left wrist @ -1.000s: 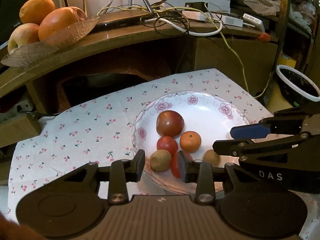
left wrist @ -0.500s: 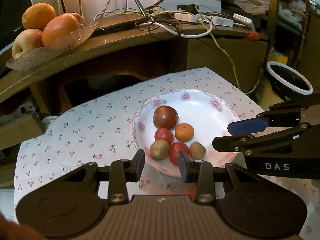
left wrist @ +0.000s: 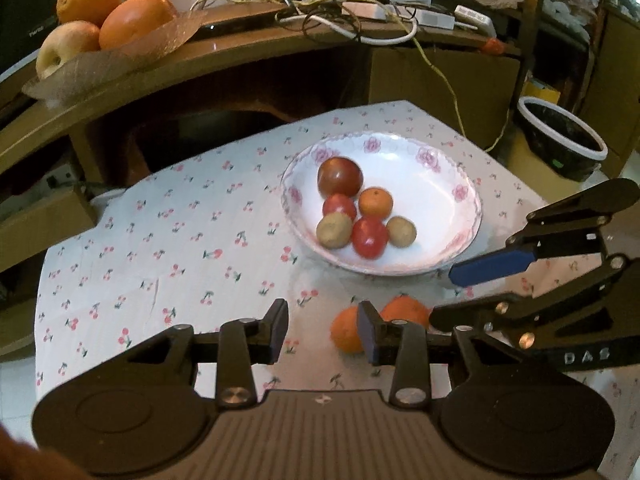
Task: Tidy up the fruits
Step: 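Move both grippers to the two oranges and grasp one with each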
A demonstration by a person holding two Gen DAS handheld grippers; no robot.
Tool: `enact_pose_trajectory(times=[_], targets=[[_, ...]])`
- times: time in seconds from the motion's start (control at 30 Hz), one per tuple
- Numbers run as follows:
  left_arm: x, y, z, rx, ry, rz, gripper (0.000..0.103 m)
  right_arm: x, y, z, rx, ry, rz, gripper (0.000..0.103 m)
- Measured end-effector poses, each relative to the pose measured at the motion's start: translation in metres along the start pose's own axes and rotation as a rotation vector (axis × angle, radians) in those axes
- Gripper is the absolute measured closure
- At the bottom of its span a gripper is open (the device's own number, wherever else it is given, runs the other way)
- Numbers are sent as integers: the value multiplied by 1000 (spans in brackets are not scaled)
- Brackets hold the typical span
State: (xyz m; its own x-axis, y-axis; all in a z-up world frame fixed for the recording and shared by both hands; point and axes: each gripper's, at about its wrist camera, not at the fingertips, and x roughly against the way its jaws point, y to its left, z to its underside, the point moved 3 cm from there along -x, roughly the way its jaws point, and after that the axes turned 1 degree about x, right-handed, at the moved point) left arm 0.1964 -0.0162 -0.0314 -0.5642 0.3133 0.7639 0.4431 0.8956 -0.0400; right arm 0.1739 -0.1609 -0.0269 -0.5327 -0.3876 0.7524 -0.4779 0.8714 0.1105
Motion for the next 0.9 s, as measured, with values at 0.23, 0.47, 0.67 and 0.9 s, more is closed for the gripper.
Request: enact_pose_trajectory(times=[0.23,0.47,0.67,0.9], targets=[[-1,2,7,-7,20,24,56,-22,12,3,35,42,-34,65],[-4,7,13,-11,40,33,56,-35,13,-1,61,45,-4,64],[-13,1,17,-14,60,62,56,-32,11,1,63,65,13,69],[-25,-13,15,-24,56,86,55,-16,4,9,26,82,27,70]])
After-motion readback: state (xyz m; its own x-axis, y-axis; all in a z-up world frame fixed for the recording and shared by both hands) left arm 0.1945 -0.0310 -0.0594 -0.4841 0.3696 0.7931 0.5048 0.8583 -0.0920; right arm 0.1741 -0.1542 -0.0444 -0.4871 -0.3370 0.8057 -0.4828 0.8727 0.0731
